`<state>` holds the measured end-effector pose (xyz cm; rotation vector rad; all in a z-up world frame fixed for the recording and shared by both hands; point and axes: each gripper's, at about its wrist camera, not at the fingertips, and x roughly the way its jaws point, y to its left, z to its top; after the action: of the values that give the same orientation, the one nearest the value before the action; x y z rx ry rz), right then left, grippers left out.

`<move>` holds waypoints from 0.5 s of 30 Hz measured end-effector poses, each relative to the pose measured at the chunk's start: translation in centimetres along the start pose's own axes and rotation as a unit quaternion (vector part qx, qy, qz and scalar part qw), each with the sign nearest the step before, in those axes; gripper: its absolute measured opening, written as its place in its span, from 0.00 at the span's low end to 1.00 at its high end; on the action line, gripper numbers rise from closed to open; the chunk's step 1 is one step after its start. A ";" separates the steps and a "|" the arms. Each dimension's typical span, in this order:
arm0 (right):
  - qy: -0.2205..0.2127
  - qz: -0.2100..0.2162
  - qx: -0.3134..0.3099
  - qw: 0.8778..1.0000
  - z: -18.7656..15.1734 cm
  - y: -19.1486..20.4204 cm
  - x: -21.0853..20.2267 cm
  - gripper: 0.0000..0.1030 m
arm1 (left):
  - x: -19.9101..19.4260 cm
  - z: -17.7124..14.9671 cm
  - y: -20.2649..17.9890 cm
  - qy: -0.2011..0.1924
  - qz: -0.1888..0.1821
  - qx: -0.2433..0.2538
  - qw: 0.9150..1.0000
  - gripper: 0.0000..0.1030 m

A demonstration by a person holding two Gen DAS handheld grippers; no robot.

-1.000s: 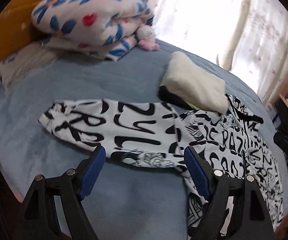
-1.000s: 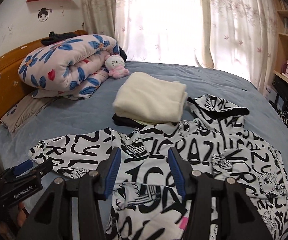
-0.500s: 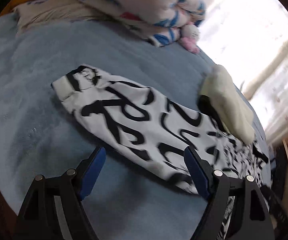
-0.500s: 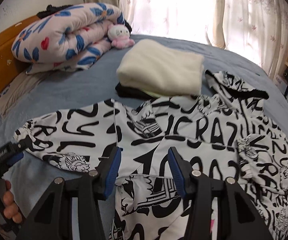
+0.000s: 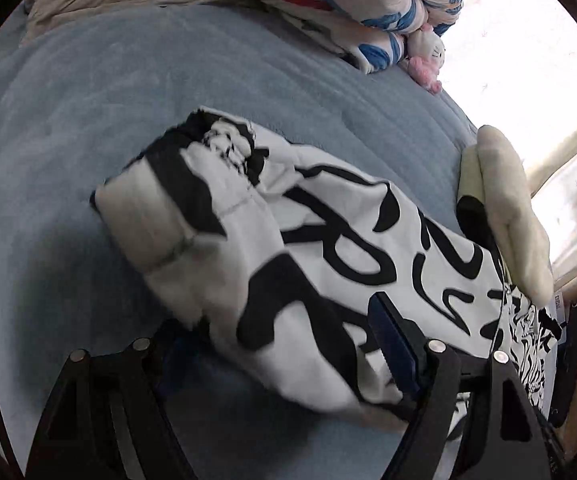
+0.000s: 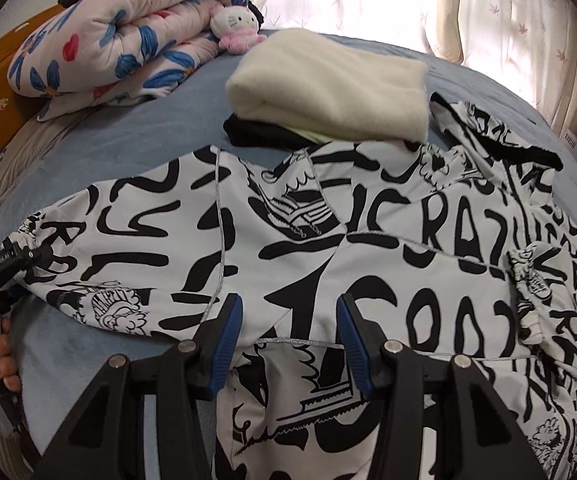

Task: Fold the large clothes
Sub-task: 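Fold the held sleeve across the jacket front with the left gripper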

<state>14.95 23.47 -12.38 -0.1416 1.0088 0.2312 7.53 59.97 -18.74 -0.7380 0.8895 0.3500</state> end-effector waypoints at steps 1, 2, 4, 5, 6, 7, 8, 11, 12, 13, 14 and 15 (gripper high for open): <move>0.003 0.001 0.000 1.000 -0.1 0.0 0.3 0.47 | -0.1 0.1 -0.1 -0.008 0.008 0.004 1.000 0.40; 0.006 0.001 0.000 1.000 -0.2 0.0 0.5 0.47 | -0.2 0.3 -0.5 -0.010 0.016 0.016 1.000 0.18; 0.009 0.003 0.004 1.000 -0.3 -0.3 0.6 0.47 | -0.5 0.3 -1.0 -0.012 0.017 0.016 1.000 0.11; 0.009 0.004 0.007 1.000 -0.3 -0.6 0.6 0.47 | -0.9 0.3 -1.2 -0.018 0.018 0.016 1.000 0.09; 0.008 0.003 0.012 1.000 -0.4 -1.1 0.5 0.47 | -1.6 0.2 -1.9 -0.030 0.020 0.025 0.999 0.07; 0.007 0.003 0.017 1.000 -0.4 -1.5 0.3 0.47 | -2.5 0.0 -2.7 -0.043 0.024 0.034 0.998 0.07; 0.005 0.002 0.023 1.000 -0.5 -2.1 0.1 0.47 | -3.3 -0.2 -3.4 -0.054 0.023 0.042 0.997 0.07; -0.001 -0.001 0.053 0.999 -0.6 -4.7 -0.7 0.47 | -6.8 -1.0 -7.5 -0.096 0.004 0.083 0.992 0.07; -0.004 -0.002 0.064 0.998 -0.7 -5.7 -1.1 0.47 | -8.0 -1.4 -9.0 -0.107 -0.004 0.100 0.989 0.07; -0.008 -0.004 0.073 0.997 -0.8 -6.6 -1.5 0.47 | -9.4 -2.0 -11.3 -0.120 -0.022 0.122 0.985 0.07; -0.013 -0.007 0.084 0.996 -1.0 -7.8 -2.0 0.47 | -10.4 -2.6 -13.2 -0.127 -0.037 0.141 0.981 0.07; -0.018 -0.011 0.096 0.995 -1.2 -9.0 -2.7 0.47 | -11.3 -3.3 -15.1 -0.131 -0.052 0.160 0.977 0.07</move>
<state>14.93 14.18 -10.63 0.0266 0.9875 0.1163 7.35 47.27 -4.43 -0.4266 0.6341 0.1984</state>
